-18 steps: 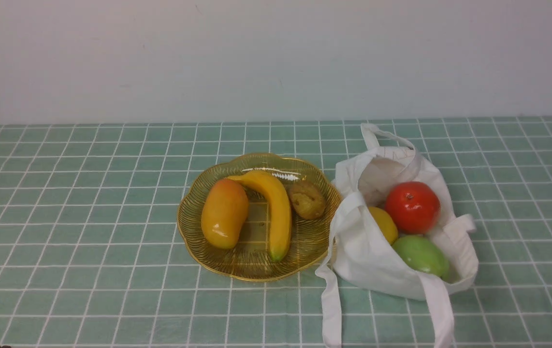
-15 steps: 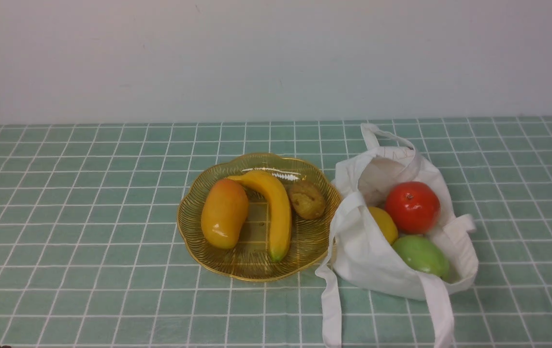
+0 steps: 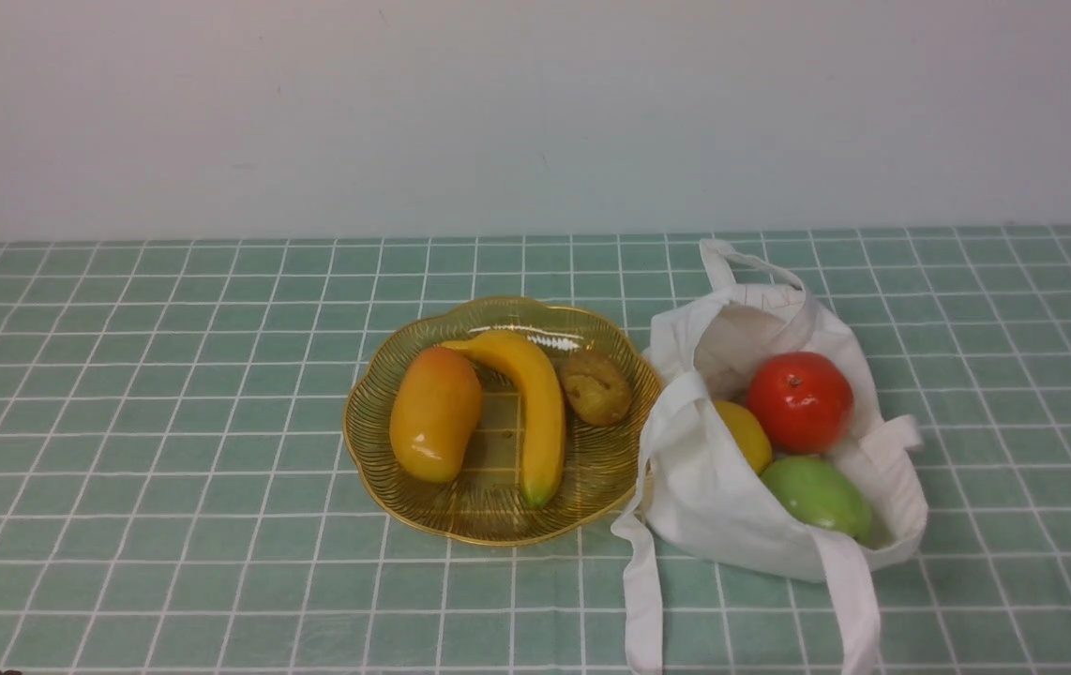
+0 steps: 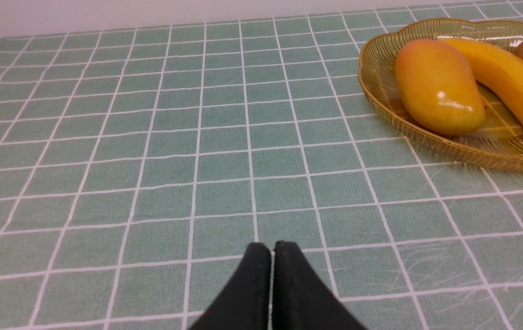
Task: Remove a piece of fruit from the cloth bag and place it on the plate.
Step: Use the right arm to grab a pomegranate from the bag
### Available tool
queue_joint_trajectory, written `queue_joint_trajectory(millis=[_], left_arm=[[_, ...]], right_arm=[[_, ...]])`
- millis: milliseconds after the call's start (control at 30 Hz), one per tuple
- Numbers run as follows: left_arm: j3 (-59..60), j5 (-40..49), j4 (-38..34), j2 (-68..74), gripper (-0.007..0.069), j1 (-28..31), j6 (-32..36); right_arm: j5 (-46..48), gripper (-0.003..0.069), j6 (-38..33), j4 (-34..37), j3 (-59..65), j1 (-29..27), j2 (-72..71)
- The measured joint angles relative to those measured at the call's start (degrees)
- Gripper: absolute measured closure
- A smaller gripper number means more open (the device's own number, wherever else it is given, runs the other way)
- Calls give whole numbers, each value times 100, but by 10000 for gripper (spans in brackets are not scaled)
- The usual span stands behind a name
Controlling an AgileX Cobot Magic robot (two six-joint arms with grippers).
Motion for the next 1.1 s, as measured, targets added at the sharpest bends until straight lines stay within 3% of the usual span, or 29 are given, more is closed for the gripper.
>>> queue_joint_trajectory(millis=[1100], left_arm=[[0,0,0,0,632,0,0]], right_arm=[[11,674,-38,-86,0,0,0]])
